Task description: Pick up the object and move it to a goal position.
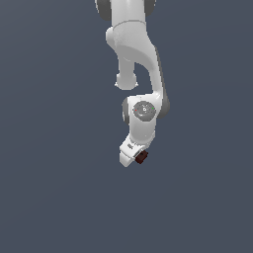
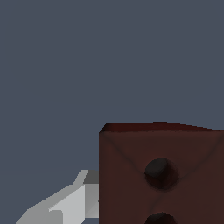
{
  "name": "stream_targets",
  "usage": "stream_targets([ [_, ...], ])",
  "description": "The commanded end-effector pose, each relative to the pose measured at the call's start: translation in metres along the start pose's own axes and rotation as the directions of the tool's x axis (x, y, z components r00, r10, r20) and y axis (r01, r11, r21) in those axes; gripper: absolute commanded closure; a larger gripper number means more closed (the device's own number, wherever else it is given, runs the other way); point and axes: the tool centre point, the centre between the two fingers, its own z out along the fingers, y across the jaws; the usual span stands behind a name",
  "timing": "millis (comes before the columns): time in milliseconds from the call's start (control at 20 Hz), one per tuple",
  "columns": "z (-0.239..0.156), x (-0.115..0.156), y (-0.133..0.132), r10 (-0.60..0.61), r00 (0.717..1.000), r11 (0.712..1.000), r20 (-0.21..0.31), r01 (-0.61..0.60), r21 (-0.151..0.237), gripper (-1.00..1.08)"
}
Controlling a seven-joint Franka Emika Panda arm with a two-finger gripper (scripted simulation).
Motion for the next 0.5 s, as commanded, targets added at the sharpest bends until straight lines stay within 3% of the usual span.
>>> stream_targets([
  [0,-0.013,-0.018,0.007,0.001,1.000,1.000,-0.002,-0.001,-0.003,1.08],
  [450,-0.052,-0.082,0.030,0.001,1.000,1.000,-0.002,-0.001,-0.003,1.08],
])
